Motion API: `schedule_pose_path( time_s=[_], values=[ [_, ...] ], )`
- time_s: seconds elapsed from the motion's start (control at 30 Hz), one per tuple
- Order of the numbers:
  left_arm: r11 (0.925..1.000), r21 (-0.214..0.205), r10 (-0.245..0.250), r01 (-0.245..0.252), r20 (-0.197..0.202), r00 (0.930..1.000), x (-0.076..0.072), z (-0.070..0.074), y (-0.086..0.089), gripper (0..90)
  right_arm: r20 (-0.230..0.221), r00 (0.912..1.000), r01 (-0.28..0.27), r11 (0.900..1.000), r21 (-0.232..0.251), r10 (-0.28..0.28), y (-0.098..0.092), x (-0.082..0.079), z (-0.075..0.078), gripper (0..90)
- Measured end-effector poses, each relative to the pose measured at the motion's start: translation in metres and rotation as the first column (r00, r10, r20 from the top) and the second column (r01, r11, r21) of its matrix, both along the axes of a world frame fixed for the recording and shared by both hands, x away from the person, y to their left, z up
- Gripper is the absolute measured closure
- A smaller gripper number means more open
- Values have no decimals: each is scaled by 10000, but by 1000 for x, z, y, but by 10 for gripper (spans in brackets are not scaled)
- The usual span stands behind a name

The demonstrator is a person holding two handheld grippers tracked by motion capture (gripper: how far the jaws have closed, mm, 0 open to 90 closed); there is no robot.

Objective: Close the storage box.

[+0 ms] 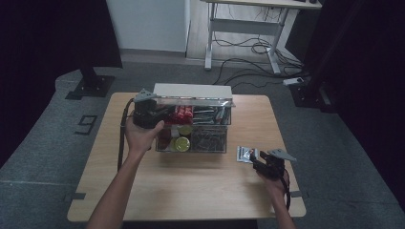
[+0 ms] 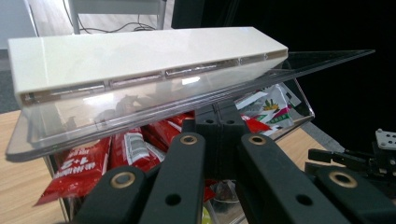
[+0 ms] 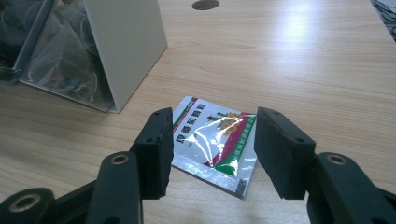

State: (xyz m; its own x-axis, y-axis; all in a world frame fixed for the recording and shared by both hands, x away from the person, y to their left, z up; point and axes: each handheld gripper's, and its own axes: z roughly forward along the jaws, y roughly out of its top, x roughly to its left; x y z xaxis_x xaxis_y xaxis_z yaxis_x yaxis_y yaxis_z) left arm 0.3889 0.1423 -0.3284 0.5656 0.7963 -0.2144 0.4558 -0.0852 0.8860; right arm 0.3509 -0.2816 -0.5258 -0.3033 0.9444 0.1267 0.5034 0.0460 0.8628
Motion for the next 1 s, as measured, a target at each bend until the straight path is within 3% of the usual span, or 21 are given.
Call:
schedule_pose_path(
  time_s=[1.0],
  values=[
    [9998, -41, -171, 169, -638, 9978, -9, -24, 14, 900, -139, 9999, 68, 9999, 146, -66, 0, -5, -3, 511]
  ],
)
